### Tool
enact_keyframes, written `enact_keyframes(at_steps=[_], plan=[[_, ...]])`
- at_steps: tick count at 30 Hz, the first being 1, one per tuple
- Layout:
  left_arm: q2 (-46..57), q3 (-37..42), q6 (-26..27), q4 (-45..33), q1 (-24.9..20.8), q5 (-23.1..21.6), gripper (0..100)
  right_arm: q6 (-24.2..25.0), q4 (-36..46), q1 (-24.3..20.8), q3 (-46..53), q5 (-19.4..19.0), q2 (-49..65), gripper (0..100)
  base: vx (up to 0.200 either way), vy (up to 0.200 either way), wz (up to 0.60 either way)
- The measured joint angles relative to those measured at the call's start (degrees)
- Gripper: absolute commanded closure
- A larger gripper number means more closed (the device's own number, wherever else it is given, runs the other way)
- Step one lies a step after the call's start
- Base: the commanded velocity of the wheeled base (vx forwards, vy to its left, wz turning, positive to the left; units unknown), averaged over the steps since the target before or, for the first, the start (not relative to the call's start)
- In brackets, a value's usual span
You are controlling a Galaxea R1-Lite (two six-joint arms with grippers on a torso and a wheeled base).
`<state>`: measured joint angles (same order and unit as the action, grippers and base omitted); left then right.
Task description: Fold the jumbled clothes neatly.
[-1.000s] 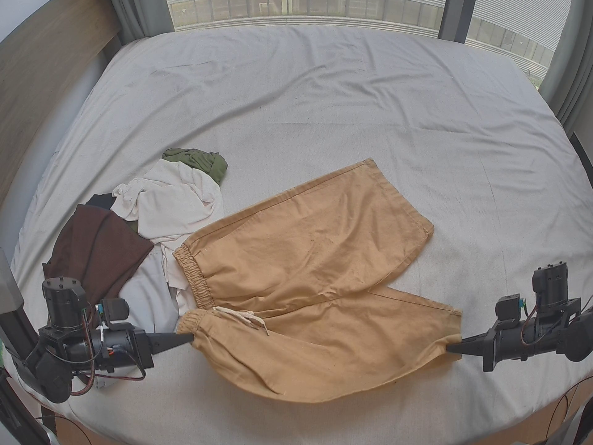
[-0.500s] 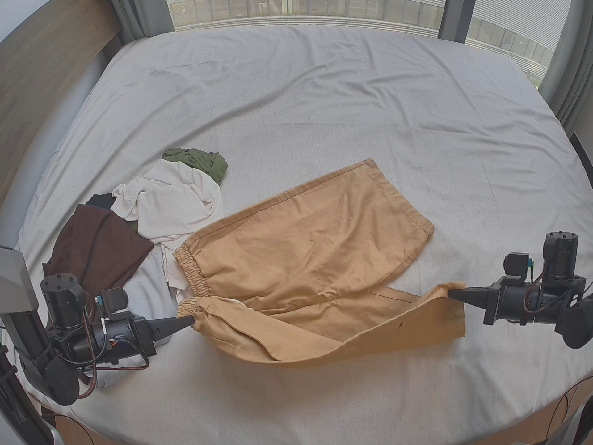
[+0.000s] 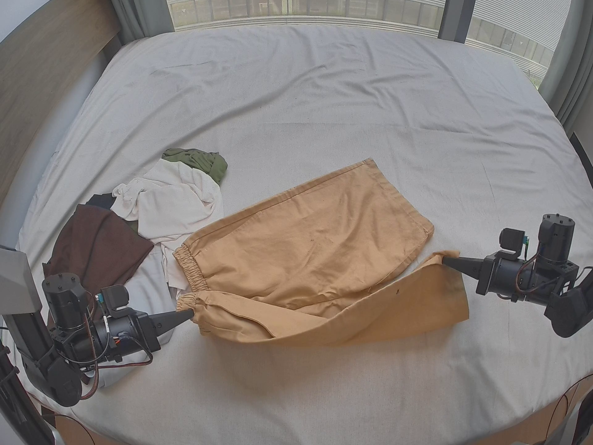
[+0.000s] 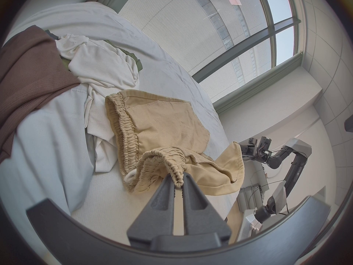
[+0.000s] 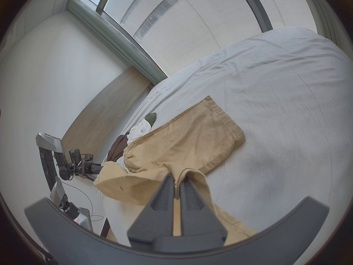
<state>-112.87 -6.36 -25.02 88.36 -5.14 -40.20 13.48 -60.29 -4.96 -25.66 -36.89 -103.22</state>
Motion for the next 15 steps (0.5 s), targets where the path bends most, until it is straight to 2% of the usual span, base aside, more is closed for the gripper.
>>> enact_keyframes(at_steps=[4,10,15], plan=[[-0.11,-0.24,-0.16,0.02,-0.50,2.74,100,0.37,-0.09,-0.02,-1.84,0.18,-0.50,100,0.000,0.000,0.00],[0.00,-0.77,-1.58,0.10,-1.52,3.97,100,0.44,0.51,-0.29,-5.14,0.24,-1.22,100,0.000,0.000,0.00],[0.24,-1.38,-2.00,0.07,-1.94,6.88,100,0.48,0.20,-0.38,-7.91,0.51,-2.65,100,0.000,0.000,0.00]])
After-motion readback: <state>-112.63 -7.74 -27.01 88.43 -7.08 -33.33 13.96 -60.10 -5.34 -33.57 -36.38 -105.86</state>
